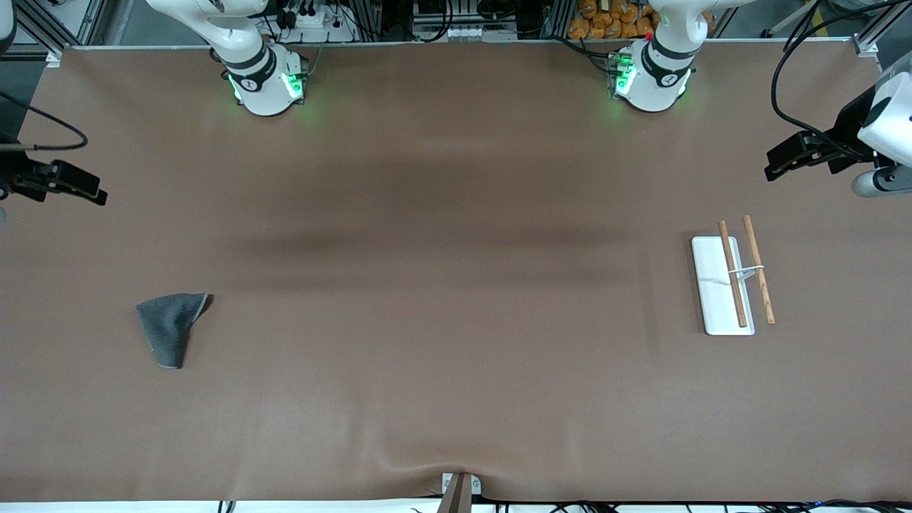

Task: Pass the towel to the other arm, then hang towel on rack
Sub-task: 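Reach the right gripper down to the grey towel and grasp it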

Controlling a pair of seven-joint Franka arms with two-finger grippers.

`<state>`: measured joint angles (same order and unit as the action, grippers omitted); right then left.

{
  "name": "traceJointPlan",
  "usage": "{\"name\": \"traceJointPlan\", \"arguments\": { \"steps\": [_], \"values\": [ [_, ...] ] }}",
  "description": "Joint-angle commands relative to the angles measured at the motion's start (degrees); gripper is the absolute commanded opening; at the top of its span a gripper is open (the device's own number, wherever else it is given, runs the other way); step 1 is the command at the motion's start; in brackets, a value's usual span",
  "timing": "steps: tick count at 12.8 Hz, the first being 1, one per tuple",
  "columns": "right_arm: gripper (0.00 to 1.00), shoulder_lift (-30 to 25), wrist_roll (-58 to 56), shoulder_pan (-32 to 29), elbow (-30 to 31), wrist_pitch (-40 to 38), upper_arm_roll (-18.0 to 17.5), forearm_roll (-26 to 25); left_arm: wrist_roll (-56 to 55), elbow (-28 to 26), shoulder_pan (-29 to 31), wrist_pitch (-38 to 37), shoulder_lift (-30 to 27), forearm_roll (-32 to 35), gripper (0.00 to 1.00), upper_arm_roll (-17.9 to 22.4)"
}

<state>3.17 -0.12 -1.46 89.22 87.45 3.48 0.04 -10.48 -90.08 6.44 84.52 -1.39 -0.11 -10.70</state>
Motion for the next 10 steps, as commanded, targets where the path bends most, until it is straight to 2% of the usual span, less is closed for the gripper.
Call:
{"name": "traceJointPlan", "arguments": {
  "steps": [1, 6, 10],
  "values": [
    [1.0, 4.0, -0.8, -0.9, -0.8, 2.7, -0.4, -0.5, 1.2, 0.0, 0.4, 0.4, -0.2, -0.5, 1.0, -0.3],
    [1.0, 14.4, -5.5, -2.7, -0.9, 9.6, -0.4, -0.6, 1.2, 0.0, 0.4, 0.5, -0.2, -0.6, 1.0, -0.2],
    [1.0, 23.7, -13.8, -3.4, -3.0, 22.6, -0.3, -2.1, 1.2, 0.0, 0.5, 0.5, -0.2, -0.7, 1.0, -0.2]
  ]
}}
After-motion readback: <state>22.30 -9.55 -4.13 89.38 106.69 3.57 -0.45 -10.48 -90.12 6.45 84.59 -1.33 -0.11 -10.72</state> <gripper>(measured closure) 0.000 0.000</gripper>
